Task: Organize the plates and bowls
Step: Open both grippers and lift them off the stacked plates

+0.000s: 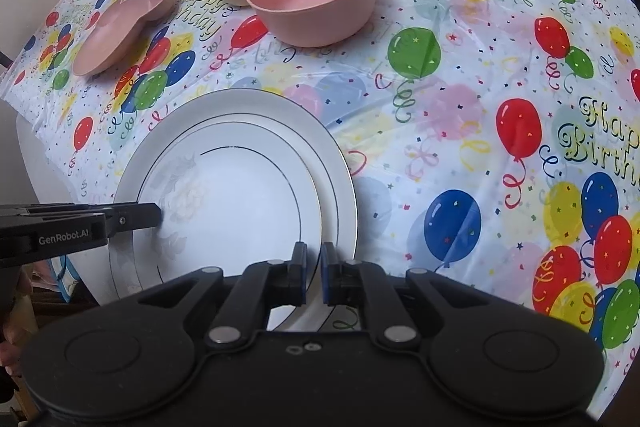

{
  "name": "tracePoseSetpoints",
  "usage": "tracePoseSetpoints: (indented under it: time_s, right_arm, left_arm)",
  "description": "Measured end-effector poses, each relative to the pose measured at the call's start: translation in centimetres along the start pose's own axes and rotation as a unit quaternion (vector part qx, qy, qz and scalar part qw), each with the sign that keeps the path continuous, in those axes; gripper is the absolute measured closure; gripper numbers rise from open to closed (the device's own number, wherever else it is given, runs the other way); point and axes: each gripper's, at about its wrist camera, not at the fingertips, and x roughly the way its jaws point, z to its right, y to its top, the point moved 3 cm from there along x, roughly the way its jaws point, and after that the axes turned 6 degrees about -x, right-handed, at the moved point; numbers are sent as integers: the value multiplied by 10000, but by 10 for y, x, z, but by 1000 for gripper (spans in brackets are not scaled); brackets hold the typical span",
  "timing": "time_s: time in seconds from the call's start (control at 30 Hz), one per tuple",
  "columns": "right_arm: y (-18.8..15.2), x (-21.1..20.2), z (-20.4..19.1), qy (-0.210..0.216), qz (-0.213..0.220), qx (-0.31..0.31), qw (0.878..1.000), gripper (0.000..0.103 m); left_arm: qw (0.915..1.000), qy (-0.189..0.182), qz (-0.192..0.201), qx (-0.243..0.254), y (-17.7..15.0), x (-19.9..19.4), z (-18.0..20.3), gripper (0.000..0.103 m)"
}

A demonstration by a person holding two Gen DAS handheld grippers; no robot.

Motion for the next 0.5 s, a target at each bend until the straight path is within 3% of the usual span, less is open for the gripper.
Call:
tracePoseSetpoints:
  time_s: [0.5]
  right_arm:
    - [6, -2, 3, -73, -79, 23, 9999, 96]
  left_arm:
    - [9999, -11, -101, 99, 1, -2, 0, 90]
